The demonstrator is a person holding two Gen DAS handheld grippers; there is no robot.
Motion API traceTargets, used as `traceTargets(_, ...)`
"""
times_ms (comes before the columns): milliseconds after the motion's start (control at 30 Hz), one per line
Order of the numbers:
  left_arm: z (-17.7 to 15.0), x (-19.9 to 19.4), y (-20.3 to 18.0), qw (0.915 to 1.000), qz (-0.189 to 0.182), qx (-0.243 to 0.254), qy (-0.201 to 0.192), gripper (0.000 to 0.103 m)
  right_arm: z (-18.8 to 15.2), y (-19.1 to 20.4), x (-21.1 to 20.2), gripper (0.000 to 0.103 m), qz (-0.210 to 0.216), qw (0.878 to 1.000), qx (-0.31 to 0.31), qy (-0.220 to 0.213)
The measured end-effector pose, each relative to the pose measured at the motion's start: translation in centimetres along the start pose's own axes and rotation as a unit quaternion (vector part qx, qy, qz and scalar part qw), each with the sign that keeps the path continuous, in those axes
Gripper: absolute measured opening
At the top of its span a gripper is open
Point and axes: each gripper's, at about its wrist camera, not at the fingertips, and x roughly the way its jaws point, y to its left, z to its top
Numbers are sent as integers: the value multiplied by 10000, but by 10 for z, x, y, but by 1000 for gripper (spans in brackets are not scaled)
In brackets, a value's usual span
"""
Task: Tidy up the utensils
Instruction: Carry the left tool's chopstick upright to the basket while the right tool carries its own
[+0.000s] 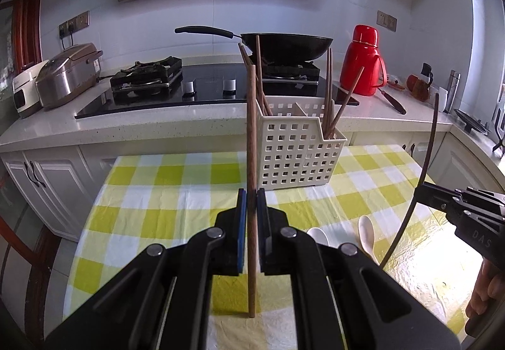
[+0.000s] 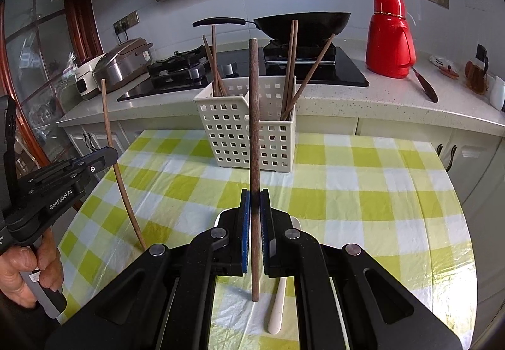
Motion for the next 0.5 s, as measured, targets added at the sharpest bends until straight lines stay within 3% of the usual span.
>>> traceTargets(500,14,2,3,9998,-174,-38,-52,6,13,-4,-2,7,38,10000,8,-75)
